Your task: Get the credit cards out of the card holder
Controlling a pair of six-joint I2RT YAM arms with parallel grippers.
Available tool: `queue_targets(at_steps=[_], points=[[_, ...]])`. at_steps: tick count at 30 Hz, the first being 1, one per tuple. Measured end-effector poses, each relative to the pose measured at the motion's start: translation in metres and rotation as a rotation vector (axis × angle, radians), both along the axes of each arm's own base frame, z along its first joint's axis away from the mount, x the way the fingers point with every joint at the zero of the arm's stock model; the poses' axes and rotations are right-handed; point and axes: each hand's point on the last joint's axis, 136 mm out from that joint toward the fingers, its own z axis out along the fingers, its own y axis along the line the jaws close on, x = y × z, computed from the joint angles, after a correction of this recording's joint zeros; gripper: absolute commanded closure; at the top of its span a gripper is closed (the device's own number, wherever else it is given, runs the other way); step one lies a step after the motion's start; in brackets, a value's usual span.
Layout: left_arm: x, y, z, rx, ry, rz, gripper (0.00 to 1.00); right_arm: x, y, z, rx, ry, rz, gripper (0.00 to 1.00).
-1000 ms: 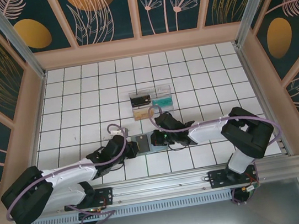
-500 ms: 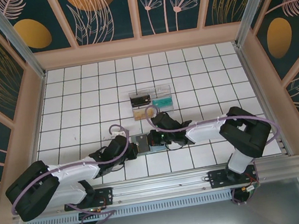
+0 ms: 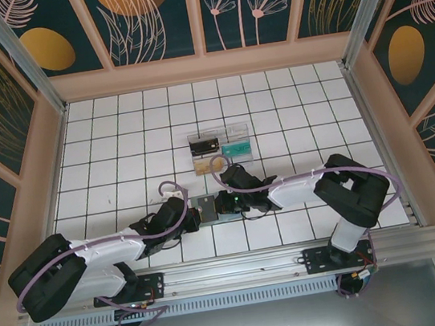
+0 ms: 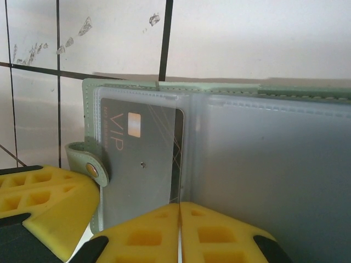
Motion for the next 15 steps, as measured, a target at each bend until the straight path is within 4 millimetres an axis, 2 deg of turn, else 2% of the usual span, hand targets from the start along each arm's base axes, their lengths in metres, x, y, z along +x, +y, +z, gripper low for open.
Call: queue_targets(at_steps=[15], points=[[0.0000, -0.0001, -0.0002, 0.000, 0.000, 0.000, 1.00, -0.0001, 0.0021, 0.0012, 0.009, 0.003, 0.004, 0.88]])
